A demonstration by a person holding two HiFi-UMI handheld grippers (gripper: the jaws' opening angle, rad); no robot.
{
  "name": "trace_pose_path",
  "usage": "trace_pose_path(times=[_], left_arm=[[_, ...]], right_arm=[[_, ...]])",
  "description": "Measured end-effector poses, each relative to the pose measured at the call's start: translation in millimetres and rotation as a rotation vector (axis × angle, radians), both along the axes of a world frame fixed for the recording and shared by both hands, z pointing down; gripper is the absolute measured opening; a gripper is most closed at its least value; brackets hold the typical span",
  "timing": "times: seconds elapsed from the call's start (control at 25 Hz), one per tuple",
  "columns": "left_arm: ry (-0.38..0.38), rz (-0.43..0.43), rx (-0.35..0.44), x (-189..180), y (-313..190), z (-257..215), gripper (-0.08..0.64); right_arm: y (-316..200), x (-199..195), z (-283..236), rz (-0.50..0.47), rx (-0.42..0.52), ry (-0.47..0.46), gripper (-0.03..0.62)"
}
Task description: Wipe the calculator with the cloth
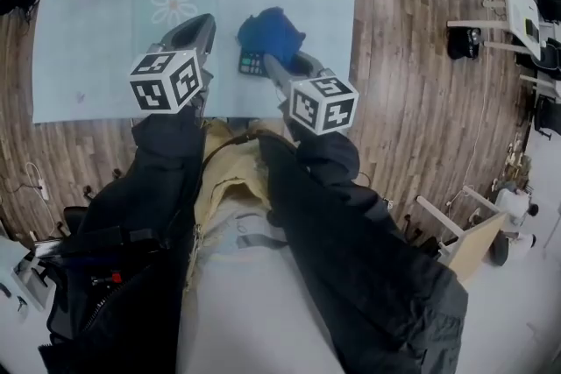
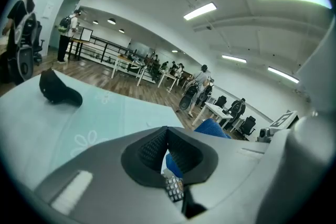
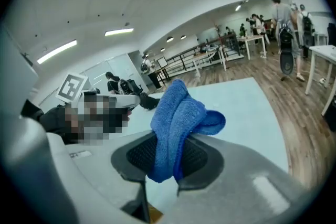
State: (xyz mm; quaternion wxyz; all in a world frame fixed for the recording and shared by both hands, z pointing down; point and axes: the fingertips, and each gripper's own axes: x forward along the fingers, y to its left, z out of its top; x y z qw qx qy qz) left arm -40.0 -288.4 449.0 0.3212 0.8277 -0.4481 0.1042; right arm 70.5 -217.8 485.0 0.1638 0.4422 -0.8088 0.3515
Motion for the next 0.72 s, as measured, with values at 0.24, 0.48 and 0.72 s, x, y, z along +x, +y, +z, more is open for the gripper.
trace_pose_path(times=[0.24,0.48,0.72], left_arm=[[0.05,0.027,0.214,16.5,-27.4,-86.0,0.0],[0.045,0.057,0.403,33.7,-27.7,-150.3,0.0],[-0.031,0.082,0.546,37.0,-20.7,-189.8,-0.001]], right_arm=[[-30.9,20.2,-97.2,0.12,0.238,-0.017,0.101],[-37.7,38.2,-165.5,0.196,0.416,-0.014,0.101],[-37.3,53.5,-209.2,0.255,0.534,-0.026,0.101]])
